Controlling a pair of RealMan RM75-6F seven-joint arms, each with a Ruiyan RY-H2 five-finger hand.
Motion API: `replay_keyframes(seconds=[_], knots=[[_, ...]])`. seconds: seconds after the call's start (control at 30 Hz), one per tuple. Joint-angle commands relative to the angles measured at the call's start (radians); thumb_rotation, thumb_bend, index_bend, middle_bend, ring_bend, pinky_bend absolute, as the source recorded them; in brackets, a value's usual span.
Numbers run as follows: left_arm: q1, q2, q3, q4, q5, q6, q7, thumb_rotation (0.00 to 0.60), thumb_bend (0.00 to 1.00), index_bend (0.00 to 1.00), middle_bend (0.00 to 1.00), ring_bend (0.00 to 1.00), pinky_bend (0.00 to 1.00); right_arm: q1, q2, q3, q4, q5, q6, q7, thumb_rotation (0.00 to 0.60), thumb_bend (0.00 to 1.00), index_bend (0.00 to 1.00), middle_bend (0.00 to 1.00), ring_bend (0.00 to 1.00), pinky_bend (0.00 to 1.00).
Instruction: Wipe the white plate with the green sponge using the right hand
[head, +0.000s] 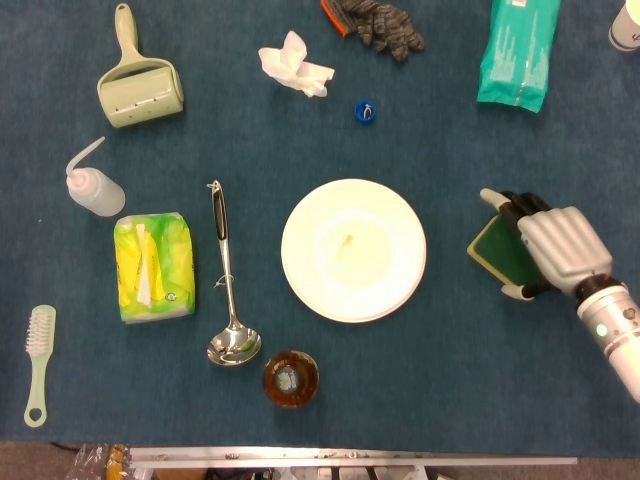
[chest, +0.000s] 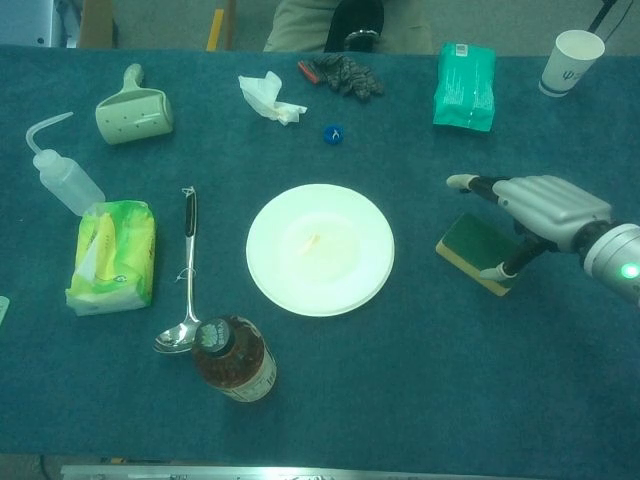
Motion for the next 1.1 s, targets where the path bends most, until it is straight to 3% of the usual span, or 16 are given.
replay_keyframes(seconds=[0.03, 0.13, 0.7, 0.93, 1.1], knots=[[0.002, -0.002, 0.001, 0.006, -0.001, 0.000, -0.007, 0.600, 0.37, 0.31, 0.28, 0.19, 0.18, 0.012, -0.012, -0.008, 0.008, 0.019, -0.007, 0.000, 0.575, 0.00, 0.09, 0.14, 0.14, 0.50], [0.004, -0.004, 0.001, 0.012, -0.002, 0.001, -0.014, 0.600, 0.37, 0.31, 0.28, 0.19, 0.18, 0.023, -0.017, -0.015, 0.011, 0.040, -0.012, -0.002, 0.599, 0.00, 0.09, 0.14, 0.14, 0.53], [0.006, -0.014, 0.001, 0.030, -0.005, -0.004, -0.029, 0.600, 0.37, 0.31, 0.28, 0.19, 0.17, 0.063, -0.032, -0.034, 0.031, 0.125, -0.012, 0.024, 0.600, 0.02, 0.09, 0.14, 0.15, 0.63], [0.009, -0.013, 0.000, 0.032, -0.006, -0.002, -0.033, 0.600, 0.37, 0.31, 0.28, 0.19, 0.18, 0.070, -0.039, -0.034, 0.035, 0.135, -0.008, 0.056, 0.600, 0.07, 0.12, 0.16, 0.24, 0.74], [0.011, -0.012, 0.001, 0.032, -0.004, 0.001, -0.036, 0.600, 0.37, 0.31, 0.28, 0.19, 0.17, 0.075, -0.038, -0.038, 0.038, 0.126, -0.007, 0.073, 0.600, 0.09, 0.16, 0.20, 0.31, 0.77]])
